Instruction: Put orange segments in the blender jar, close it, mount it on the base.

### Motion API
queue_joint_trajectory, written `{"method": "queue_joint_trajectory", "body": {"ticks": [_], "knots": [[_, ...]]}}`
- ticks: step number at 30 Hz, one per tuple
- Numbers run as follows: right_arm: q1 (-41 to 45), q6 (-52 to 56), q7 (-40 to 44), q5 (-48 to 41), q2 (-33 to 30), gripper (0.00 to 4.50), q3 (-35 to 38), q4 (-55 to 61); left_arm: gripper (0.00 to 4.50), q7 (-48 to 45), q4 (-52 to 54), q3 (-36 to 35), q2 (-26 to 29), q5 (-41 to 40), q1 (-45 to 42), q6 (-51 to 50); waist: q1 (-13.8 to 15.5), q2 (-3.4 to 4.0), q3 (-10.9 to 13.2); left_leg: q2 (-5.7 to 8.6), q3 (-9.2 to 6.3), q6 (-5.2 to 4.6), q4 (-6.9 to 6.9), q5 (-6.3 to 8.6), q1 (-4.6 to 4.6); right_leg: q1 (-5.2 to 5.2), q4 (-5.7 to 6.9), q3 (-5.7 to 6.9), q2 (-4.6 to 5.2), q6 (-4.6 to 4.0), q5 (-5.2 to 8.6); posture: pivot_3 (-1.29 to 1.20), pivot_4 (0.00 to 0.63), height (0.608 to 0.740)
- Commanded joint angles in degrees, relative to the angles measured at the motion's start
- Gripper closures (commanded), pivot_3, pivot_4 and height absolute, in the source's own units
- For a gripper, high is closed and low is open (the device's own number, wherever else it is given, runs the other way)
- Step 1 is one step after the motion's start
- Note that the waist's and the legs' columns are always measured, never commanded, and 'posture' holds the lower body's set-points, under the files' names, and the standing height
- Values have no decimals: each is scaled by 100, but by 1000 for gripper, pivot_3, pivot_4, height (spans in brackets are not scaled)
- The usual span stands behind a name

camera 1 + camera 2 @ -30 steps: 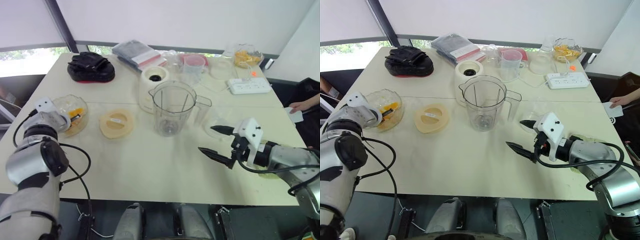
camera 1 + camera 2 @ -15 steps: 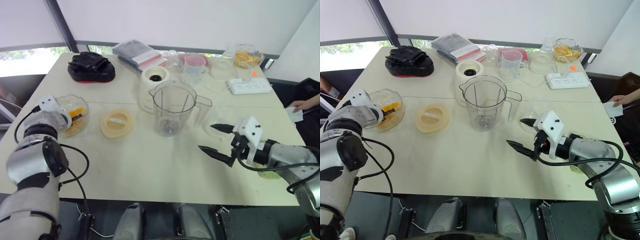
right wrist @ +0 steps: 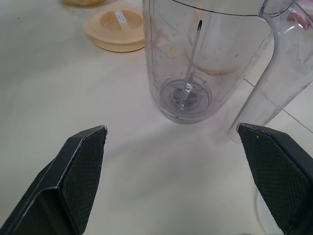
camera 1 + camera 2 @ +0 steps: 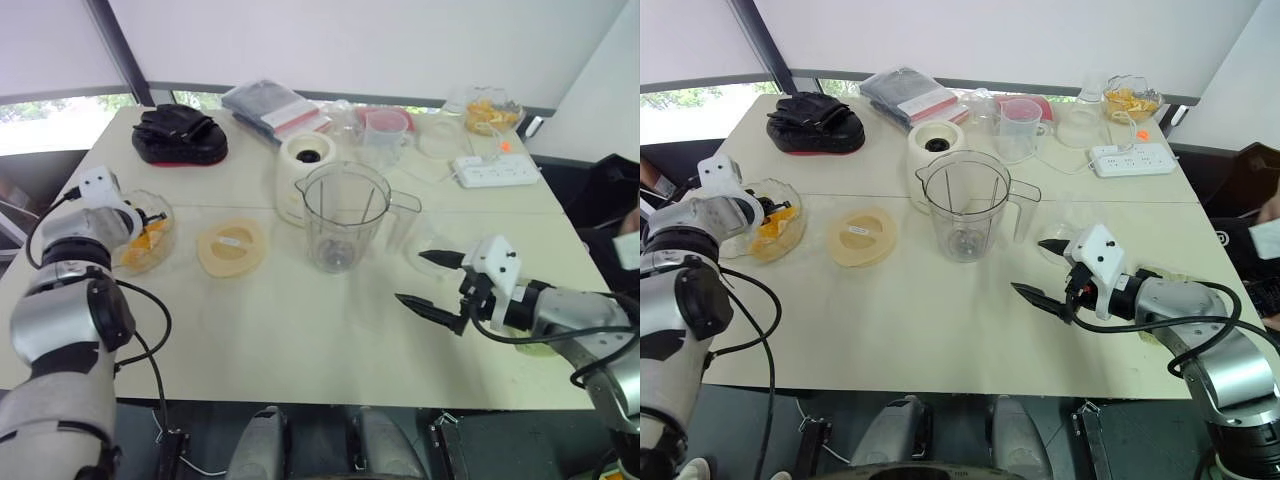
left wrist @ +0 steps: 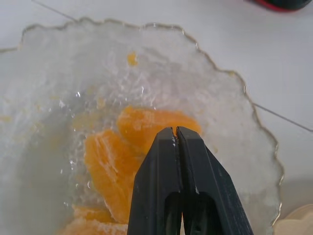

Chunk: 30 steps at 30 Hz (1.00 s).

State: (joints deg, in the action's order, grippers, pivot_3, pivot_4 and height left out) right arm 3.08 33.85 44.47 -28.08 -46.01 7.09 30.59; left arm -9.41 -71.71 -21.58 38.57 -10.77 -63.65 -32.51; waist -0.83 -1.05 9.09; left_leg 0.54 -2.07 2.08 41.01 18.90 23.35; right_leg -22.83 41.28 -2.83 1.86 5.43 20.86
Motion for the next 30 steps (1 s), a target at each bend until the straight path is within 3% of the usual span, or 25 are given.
{"method": "queue_joint_trajectory", "body": {"ticks": [1, 3, 8, 19, 22, 24, 30], "knots": [[177, -129, 59, 20, 29, 0, -18, -33, 3922, -160, 210, 50, 214, -6, 21, -188, 1, 0, 0, 0, 0, 0, 0, 0, 0, 0, 0, 0, 0, 0, 0, 0, 150, 740], [233, -137, 87, 33, 37, 0, -56, -83, 3168, -265, 191, 132, 279, 69, 28, -268, -1, 0, 0, 0, 0, 0, 0, 0, 0, -1, 0, 0, 0, 0, 0, 0, 150, 740], [325, -183, 113, 76, 82, 0, -150, -164, 574, -870, 120, 520, 491, 296, -40, -777, -7, 0, 0, 0, 0, 0, 0, 0, 0, -1, 0, 0, -2, 0, 0, 0, 150, 740], [294, -204, 67, 125, 146, 0, -172, -156, 574, -758, -32, 495, 265, 287, -107, -671, 6, 0, 0, 0, 0, -2, 1, 1, 0, 0, 0, 0, 0, 0, 0, 0, 150, 740], [270, -200, 50, 136, 131, 0, -148, -137, 1438, -803, -25, 538, 181, 313, -223, -602, 5, 0, 0, 0, 0, -1, 1, 0, 1, -1, 0, 0, 0, 0, 0, 0, 150, 740], [249, -202, 45, 144, 126, 0, -136, -122, 2439, -842, -39, 601, 141, 367, -264, -583, 5, 0, 0, 0, 0, 0, 1, 0, 1, -2, 0, 0, 0, 0, 0, 0, 150, 740], [223, -193, 16, 178, 131, 0, -108, -100, 2439, -903, -75, 673, 83, 397, -313, -600, 0, 0, 0, 0, 0, -1, 0, 0, 1, -3, 1, 0, -1, 0, 0, 0, 150, 740]]}}
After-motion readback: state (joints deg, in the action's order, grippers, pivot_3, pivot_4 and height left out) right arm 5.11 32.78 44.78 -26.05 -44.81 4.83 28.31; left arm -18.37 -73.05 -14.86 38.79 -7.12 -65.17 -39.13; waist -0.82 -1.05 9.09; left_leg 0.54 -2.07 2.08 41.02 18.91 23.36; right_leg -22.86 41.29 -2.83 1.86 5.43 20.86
